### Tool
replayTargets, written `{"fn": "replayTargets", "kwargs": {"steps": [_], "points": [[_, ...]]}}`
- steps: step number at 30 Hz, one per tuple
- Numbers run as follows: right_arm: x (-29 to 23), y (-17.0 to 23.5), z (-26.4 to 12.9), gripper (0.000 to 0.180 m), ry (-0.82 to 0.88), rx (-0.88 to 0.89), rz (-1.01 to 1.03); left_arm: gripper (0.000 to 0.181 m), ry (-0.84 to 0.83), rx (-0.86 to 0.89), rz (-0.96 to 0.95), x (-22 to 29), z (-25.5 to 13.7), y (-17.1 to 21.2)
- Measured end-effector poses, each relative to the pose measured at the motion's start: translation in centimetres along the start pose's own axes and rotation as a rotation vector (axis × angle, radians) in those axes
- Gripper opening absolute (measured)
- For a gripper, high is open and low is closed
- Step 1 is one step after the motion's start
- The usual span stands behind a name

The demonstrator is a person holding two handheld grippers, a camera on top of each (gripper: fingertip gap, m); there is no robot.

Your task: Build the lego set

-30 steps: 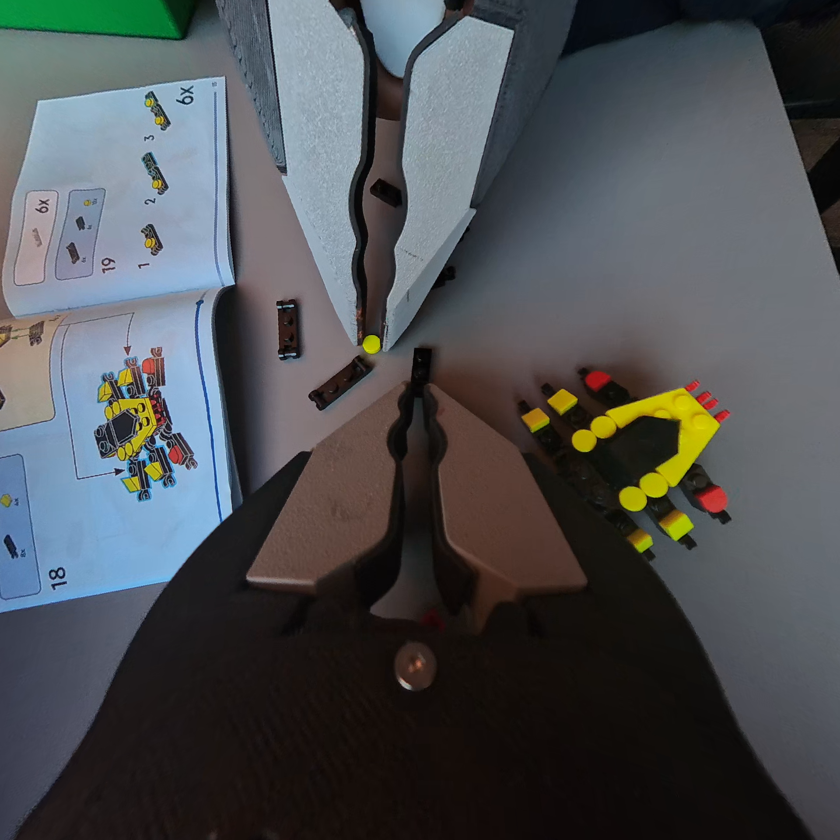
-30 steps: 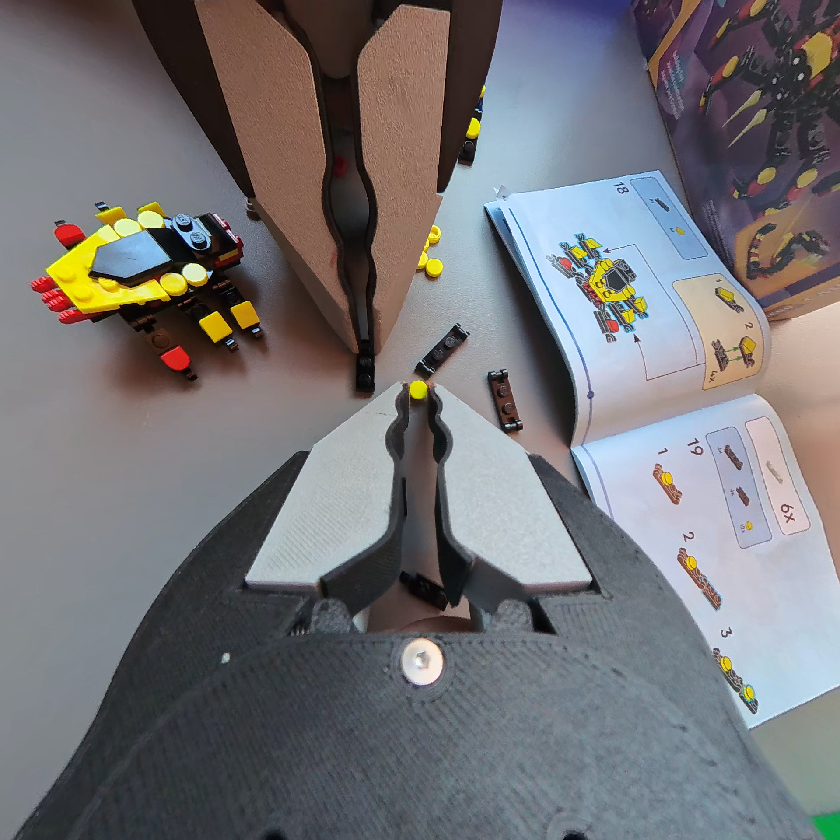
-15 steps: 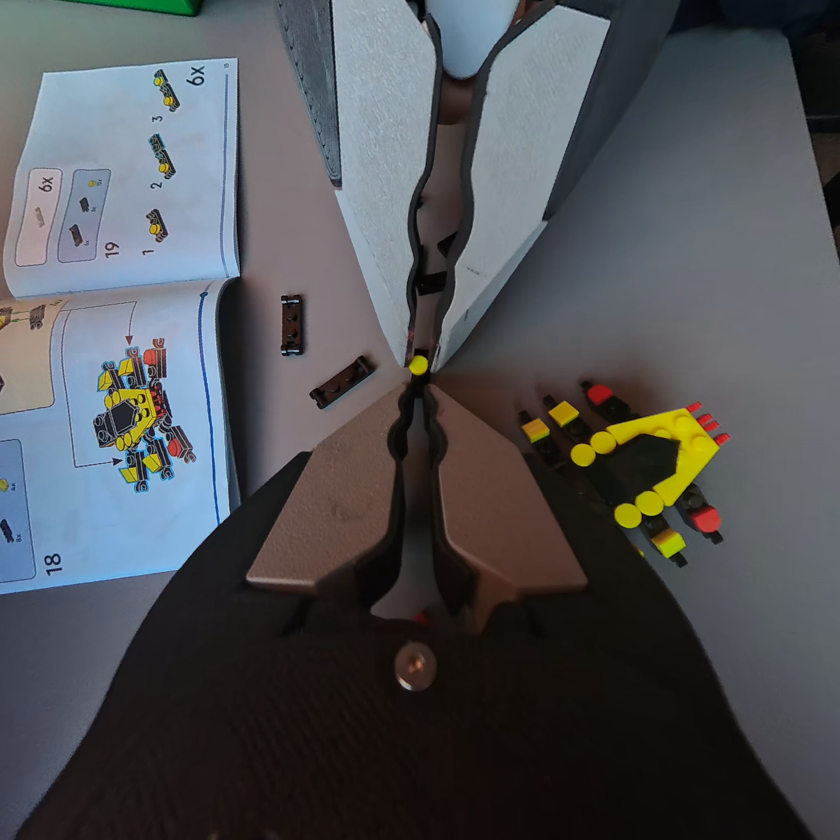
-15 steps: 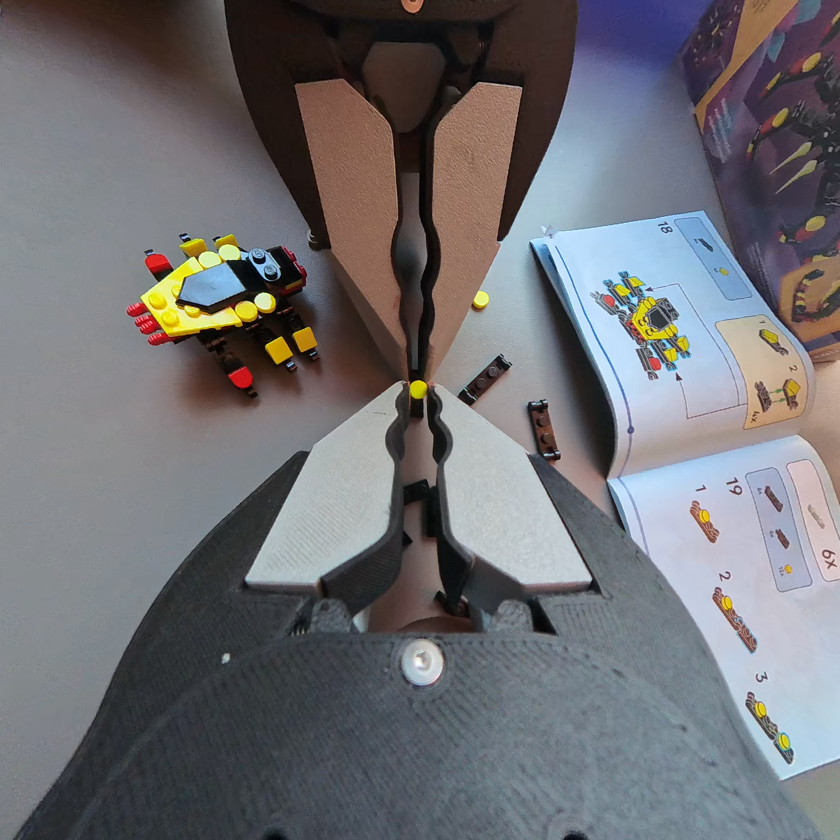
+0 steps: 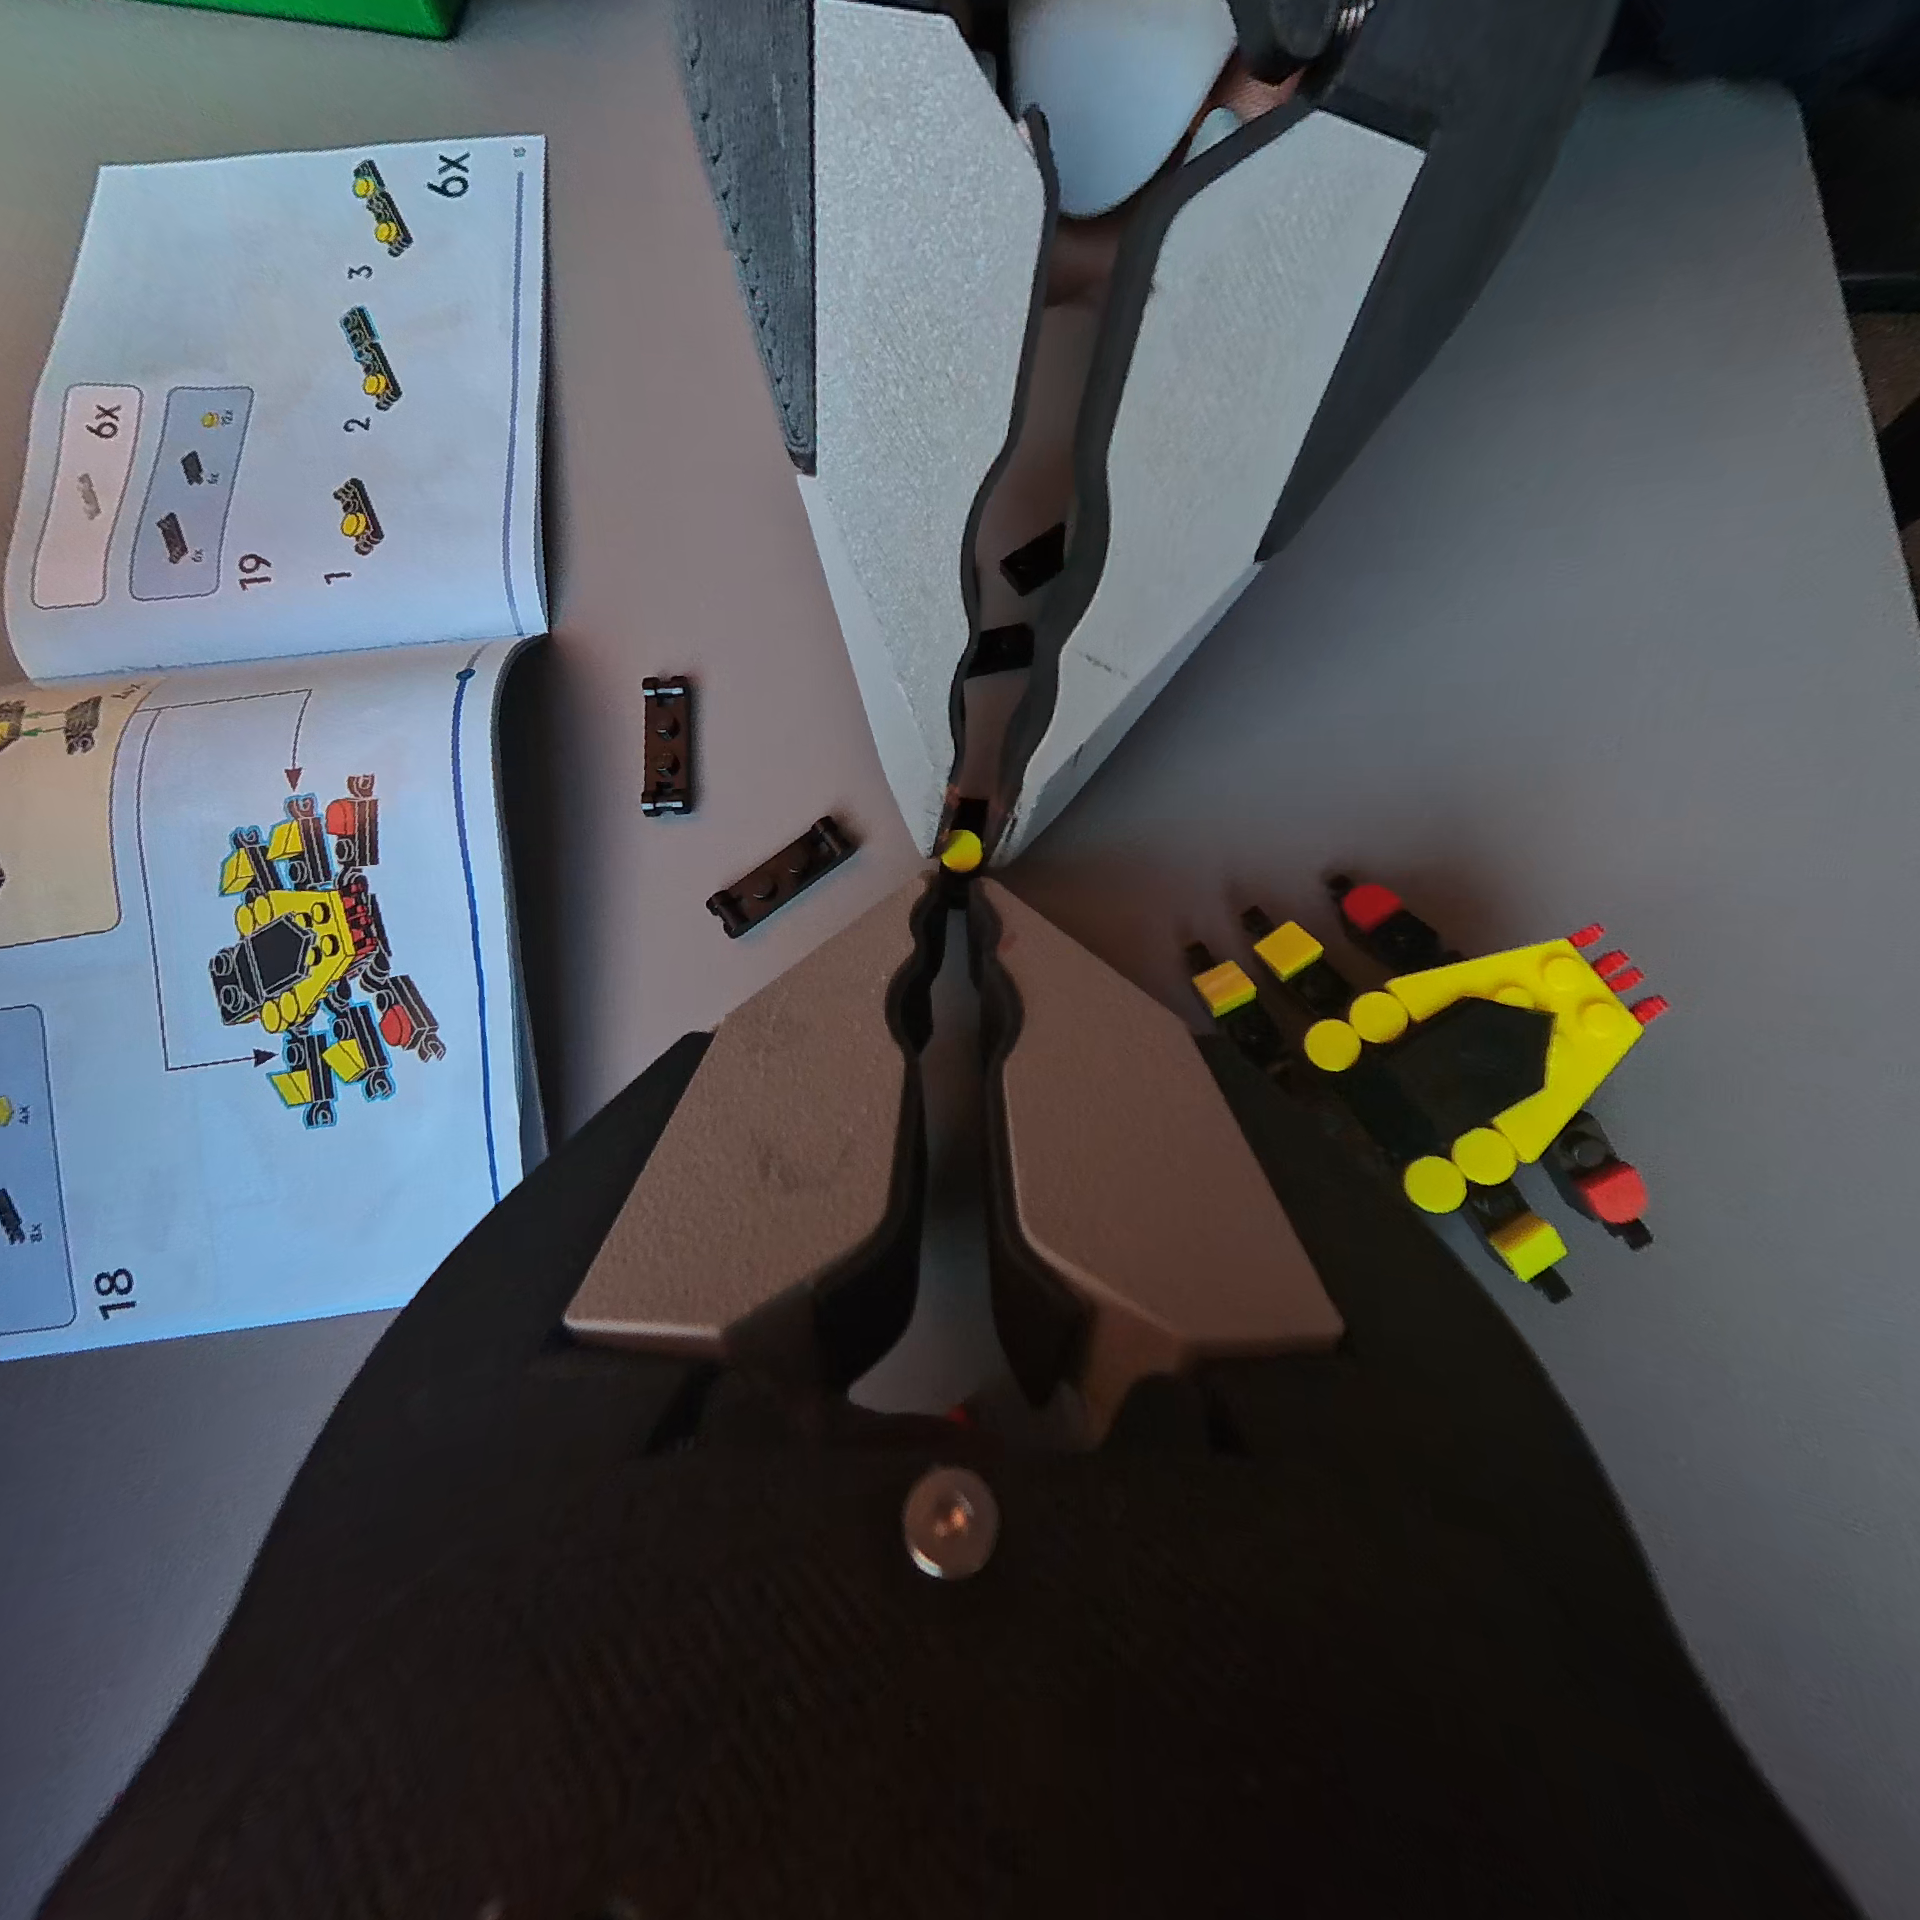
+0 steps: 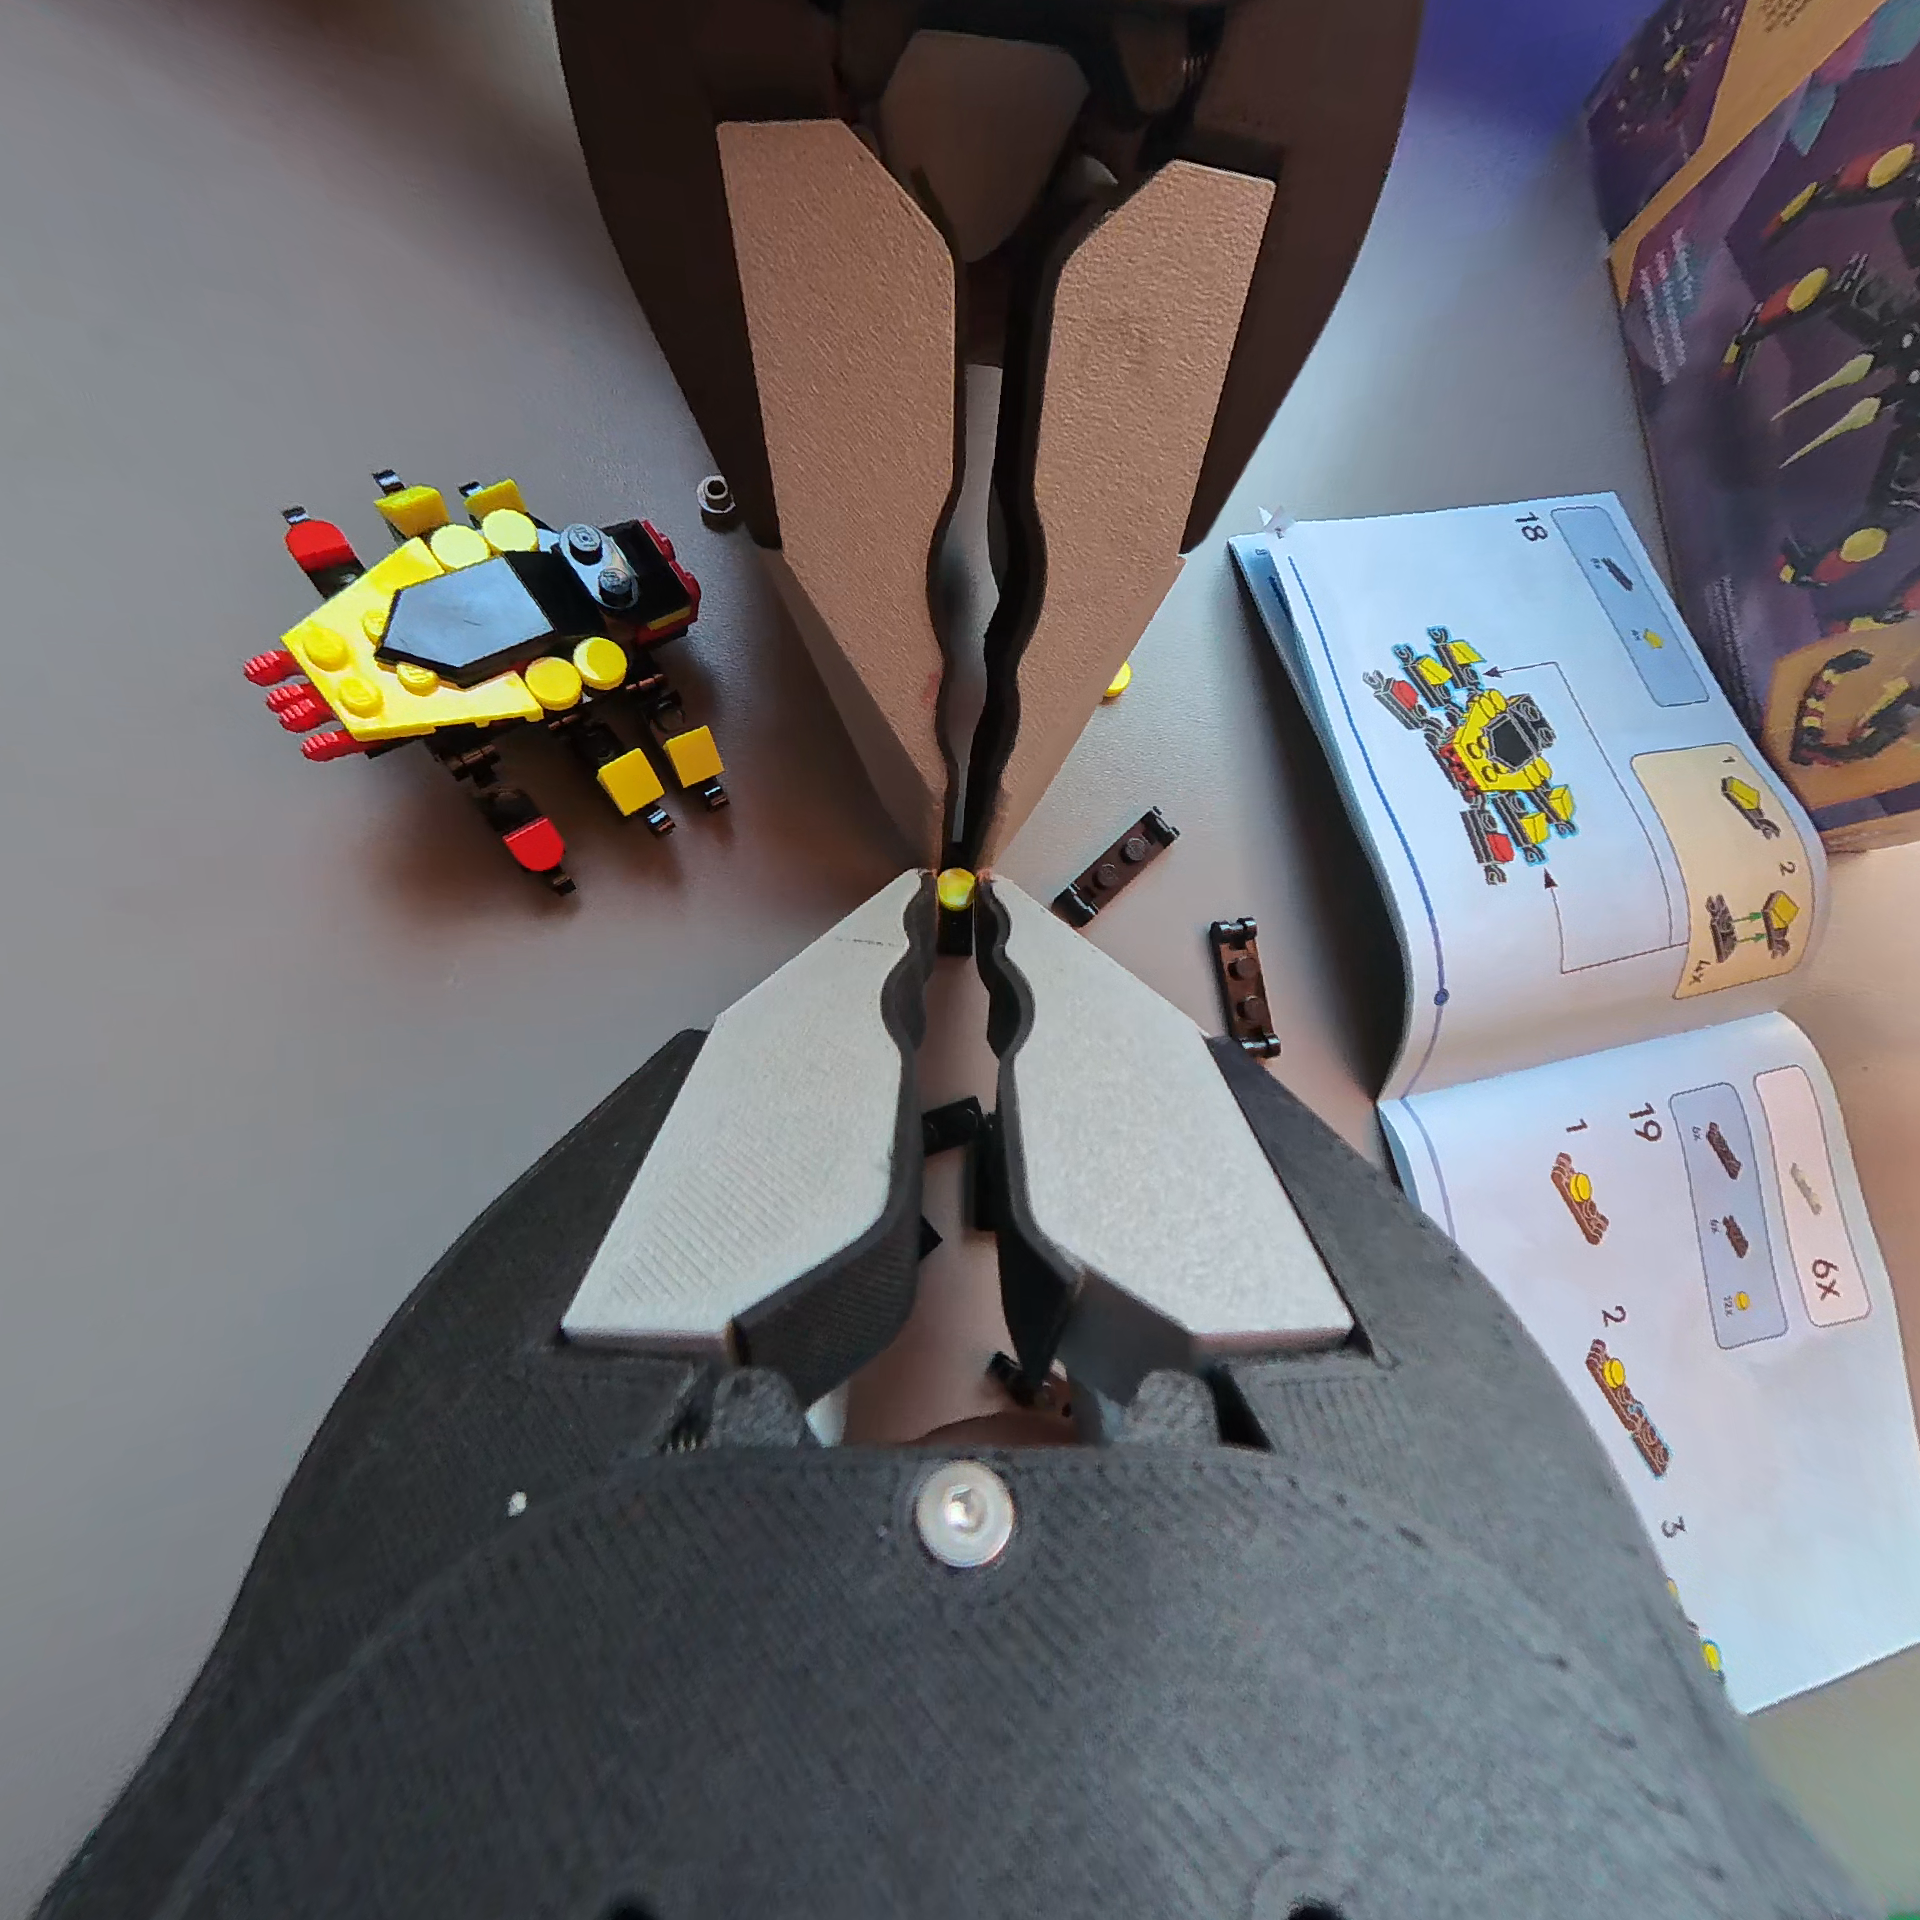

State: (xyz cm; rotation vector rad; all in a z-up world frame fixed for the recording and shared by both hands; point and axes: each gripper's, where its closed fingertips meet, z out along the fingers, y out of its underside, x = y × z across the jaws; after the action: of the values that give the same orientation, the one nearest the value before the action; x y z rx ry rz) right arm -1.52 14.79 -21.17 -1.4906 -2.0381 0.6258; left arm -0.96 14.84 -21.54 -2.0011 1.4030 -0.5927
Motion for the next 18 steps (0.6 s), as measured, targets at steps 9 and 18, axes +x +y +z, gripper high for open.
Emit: {"fn": "replayTargets", "kwargs": {"steps": [9, 18], "points": [[-0.02, 0.2, 0.07, 0.004, -0.016, -0.086, -0.017, 0.0, -0.001, -0.001, 0.002, -0.01, 0.01, 0.0], [-0.01, 0.24, 0.1, 0.005, 0.055, -0.001, -0.115, 0.001, -0.007, 0.009, 0.01, 0.01, 0.0, 0.0]]}}
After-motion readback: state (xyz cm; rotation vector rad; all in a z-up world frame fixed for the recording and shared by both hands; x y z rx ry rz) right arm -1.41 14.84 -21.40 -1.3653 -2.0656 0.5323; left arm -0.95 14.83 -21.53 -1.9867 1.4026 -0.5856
